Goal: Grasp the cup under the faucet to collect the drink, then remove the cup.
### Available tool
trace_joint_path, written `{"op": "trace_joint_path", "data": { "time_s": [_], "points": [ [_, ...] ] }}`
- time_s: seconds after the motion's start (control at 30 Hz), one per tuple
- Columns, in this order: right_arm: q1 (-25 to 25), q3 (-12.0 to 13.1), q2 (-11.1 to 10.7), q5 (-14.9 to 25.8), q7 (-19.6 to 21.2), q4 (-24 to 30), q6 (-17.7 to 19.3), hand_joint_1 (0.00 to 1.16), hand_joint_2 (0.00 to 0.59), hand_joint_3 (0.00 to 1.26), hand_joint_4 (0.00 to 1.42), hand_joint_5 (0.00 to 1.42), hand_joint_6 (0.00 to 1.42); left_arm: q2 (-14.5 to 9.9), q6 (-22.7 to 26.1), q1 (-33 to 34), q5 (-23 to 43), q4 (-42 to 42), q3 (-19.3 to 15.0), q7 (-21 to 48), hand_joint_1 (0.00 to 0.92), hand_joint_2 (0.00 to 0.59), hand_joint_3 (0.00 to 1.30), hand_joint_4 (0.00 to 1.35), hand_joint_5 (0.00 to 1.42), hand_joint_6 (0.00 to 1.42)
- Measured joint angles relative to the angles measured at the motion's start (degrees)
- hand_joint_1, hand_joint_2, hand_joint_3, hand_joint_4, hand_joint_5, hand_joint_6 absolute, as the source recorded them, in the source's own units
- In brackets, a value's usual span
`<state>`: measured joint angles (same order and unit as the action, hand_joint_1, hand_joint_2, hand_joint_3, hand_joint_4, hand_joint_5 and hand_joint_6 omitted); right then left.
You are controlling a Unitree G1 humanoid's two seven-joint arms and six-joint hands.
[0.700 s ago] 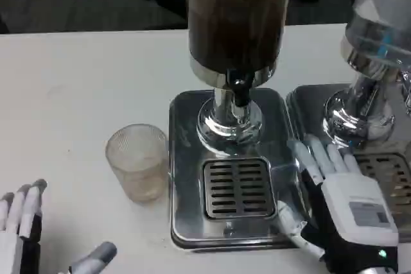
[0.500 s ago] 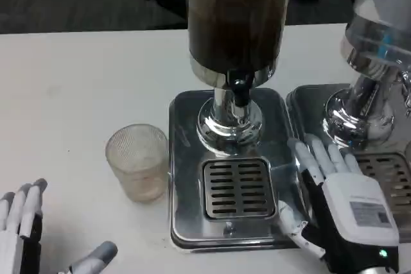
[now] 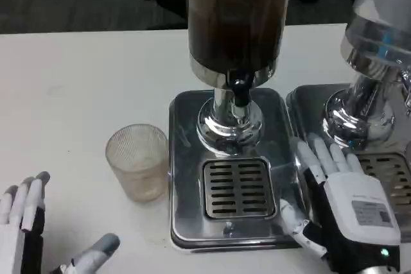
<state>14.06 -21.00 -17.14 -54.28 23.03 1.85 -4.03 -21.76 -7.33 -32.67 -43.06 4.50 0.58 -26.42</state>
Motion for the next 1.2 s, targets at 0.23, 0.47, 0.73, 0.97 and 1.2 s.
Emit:
{"op": "trace_joint_path", "data": {
  "time_s": [0.23, 0.47, 0.73, 0.97, 1.2],
  "points": [
    [-0.33, -0.42, 0.66, -0.57, -0.04, 0.47, -1.08, 0.21, 0.537, 0.06, 0.0, 0.0, 0.0, -0.75, -4.47, 2.7, 1.8, -1.15, -2.67, -2.52, 0.0, 0.0, 0.0, 0.0, 0.0, 0.0],
    [0.23, -0.59, 0.93, -0.62, -0.01, 0.7, -2.23, 0.21, 0.537, 0.06, 0.0, 0.0, 0.0, -2.77, -12.39, 12.17, 9.29, -13.26, -2.97, -0.79, 0.0, 0.0, 0.0, 0.0, 0.0, 0.0],
    [0.17, -1.32, 1.43, -0.67, 0.06, 0.64, -2.81, 0.21, 0.537, 0.06, 0.0, 0.0, 0.0, -3.92, -25.15, 25.16, 14.31, -32.07, -0.43, 2.21, 0.0, 0.0, 0.0, 0.0, 0.0, 0.0],
    [-0.57, -2.28, 2.5, -0.75, 0.18, 0.6, -3.37, 0.21, 0.537, 0.06, 0.0, 0.0, 0.0, -3.71, -31.82, 36.0, 14.82, -47.87, 4.46, 4.01, 0.065, 0.0, 0.0, 0.0, 0.0, 0.0],
    [-0.4, -2.42, 2.76, -1.99, 0.19, 0.84, -4.28, 0.21, 0.536, 0.06, 0.0, 0.0, 0.0, -1.64, -35.86, 42.18, 15.42, -58.76, 6.45, 3.06, 0.087, 0.0, 0.0, 0.0, 0.0, 0.0]
  ]
}}
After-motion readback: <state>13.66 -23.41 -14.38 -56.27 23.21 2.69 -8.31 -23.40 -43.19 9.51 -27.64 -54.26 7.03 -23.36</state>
